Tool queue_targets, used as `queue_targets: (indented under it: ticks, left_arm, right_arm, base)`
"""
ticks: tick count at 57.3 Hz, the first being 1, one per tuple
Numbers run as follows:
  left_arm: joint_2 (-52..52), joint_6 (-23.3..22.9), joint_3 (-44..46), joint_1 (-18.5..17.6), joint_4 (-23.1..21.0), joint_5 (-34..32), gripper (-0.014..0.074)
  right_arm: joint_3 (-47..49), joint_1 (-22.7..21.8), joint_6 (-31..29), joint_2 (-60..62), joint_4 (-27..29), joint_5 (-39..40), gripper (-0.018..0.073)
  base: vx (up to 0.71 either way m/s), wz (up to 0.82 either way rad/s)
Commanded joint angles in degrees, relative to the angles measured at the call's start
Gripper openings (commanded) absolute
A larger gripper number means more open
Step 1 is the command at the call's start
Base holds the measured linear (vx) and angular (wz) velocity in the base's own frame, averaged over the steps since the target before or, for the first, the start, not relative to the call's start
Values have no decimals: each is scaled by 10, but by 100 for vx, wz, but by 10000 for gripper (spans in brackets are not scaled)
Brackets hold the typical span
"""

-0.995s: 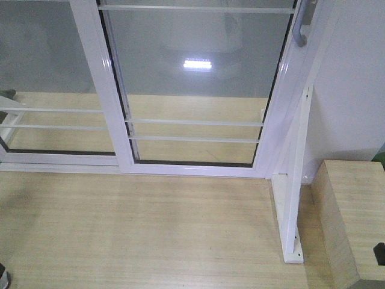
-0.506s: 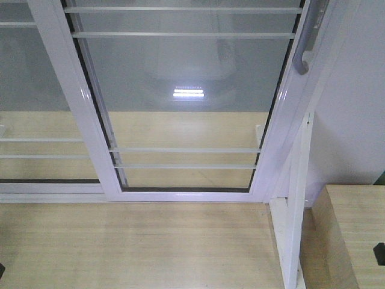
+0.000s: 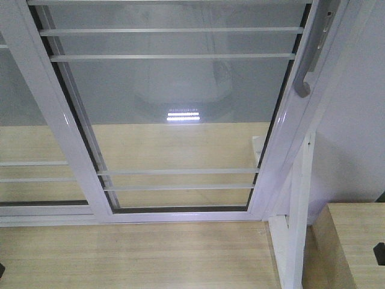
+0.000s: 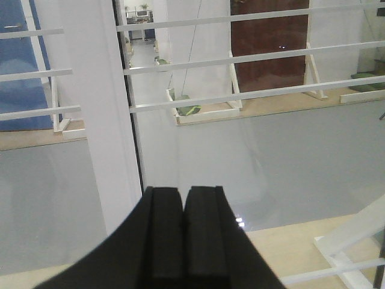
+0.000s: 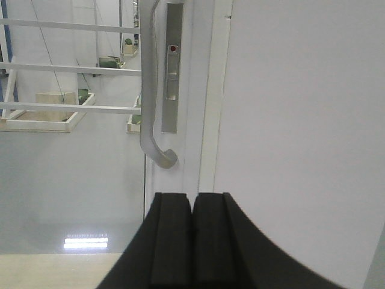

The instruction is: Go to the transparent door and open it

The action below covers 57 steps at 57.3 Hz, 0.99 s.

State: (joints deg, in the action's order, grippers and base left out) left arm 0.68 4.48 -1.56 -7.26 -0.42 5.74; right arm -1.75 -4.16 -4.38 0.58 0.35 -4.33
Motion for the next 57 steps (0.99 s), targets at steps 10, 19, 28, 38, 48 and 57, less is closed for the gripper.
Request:
queue_targets:
  ticks: [10,19,28,38,48,57]
  left_arm:
    - [1,-4,-13,-5,-2,-51,-5]
    - [-6,-4,-13,2,-2,-47,-5]
    - [-9,-4,-13,2,-2,-48,-5]
    - [-10,-4,-13,2,-2,-48,-5]
    - [-10,-4,-13,2,-2,-48,-5]
    - [-10,-4,-13,2,-2,-48,-5]
  right_arm:
    - [-7,-4,-5,2,-4,48,-5]
    - [-7,3,-5,-16,-4,36,-5]
    - [-7,1,-5,-19,-4,35,-5]
    - [-7,1,-5,-19,-4,35,-5]
    - [-7,1,-5,-19,-4,35,-5]
    - [-7,1,-5,-19,-4,35,-5]
  base:
    - [11,1]
    - [-1,2]
    - [0,-1]
    - [1,1]
    - [0,0]
    - [0,0]
